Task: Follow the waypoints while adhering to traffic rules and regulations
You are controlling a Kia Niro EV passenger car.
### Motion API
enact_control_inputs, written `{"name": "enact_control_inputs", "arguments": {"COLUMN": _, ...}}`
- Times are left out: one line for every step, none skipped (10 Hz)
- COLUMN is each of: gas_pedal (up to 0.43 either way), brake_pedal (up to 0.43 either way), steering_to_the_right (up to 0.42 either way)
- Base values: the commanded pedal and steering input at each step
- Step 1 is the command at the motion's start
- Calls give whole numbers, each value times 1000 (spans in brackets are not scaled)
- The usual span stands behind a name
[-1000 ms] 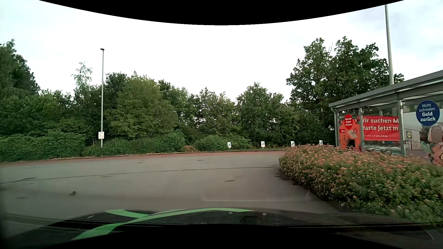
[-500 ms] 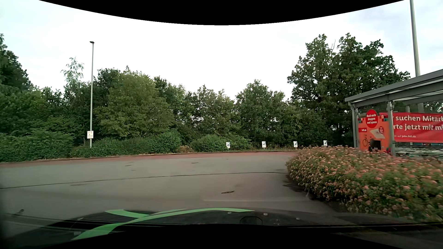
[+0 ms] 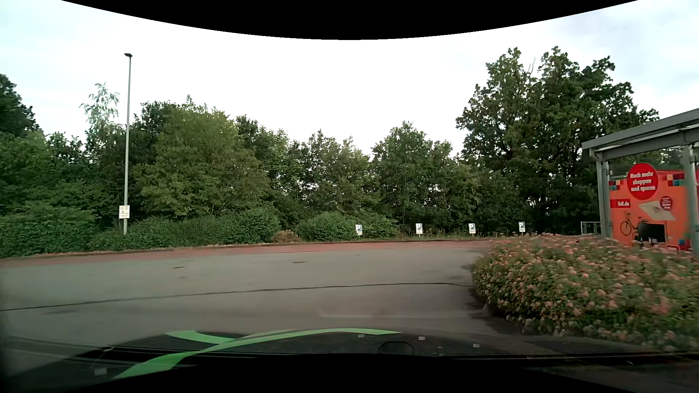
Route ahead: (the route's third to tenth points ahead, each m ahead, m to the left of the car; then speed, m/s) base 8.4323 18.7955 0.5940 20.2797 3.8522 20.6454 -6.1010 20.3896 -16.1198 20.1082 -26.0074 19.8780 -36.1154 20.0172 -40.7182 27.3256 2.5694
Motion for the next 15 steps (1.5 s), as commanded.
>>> {"name": "enact_control_inputs", "arguments": {"gas_pedal": 0, "brake_pedal": 146, "steering_to_the_right": -18}}
{"name": "enact_control_inputs", "arguments": {"gas_pedal": 0, "brake_pedal": 146, "steering_to_the_right": -24}}
{"name": "enact_control_inputs", "arguments": {"gas_pedal": 0, "brake_pedal": 146, "steering_to_the_right": -29}}
{"name": "enact_control_inputs", "arguments": {"gas_pedal": 0, "brake_pedal": 146, "steering_to_the_right": -39}}
{"name": "enact_control_inputs", "arguments": {"gas_pedal": 0, "brake_pedal": 146, "steering_to_the_right": -48}}
{"name": "enact_control_inputs", "arguments": {"gas_pedal": 0, "brake_pedal": 146, "steering_to_the_right": -61}}
{"name": "enact_control_inputs", "arguments": {"gas_pedal": 0, "brake_pedal": 146, "steering_to_the_right": -73}}
{"name": "enact_control_inputs", "arguments": {"gas_pedal": 0, "brake_pedal": 140, "steering_to_the_right": -83}}
{"name": "enact_control_inputs", "arguments": {"gas_pedal": 0, "brake_pedal": 140, "steering_to_the_right": -91}}
{"name": "enact_control_inputs", "arguments": {"gas_pedal": 0, "brake_pedal": 146, "steering_to_the_right": -97}}
{"name": "enact_control_inputs", "arguments": {"gas_pedal": 0, "brake_pedal": 140, "steering_to_the_right": -104}}
{"name": "enact_control_inputs", "arguments": {"gas_pedal": 0, "brake_pedal": 140, "steering_to_the_right": -120}}
{"name": "enact_control_inputs", "arguments": {"gas_pedal": 0, "brake_pedal": 128, "steering_to_the_right": -141}}
{"name": "enact_control_inputs", "arguments": {"gas_pedal": 0, "brake_pedal": 128, "steering_to_the_right": -161}}
{"name": "enact_control_inputs", "arguments": {"gas_pedal": 0, "brake_pedal": 122, "steering_to_the_right": -178}}
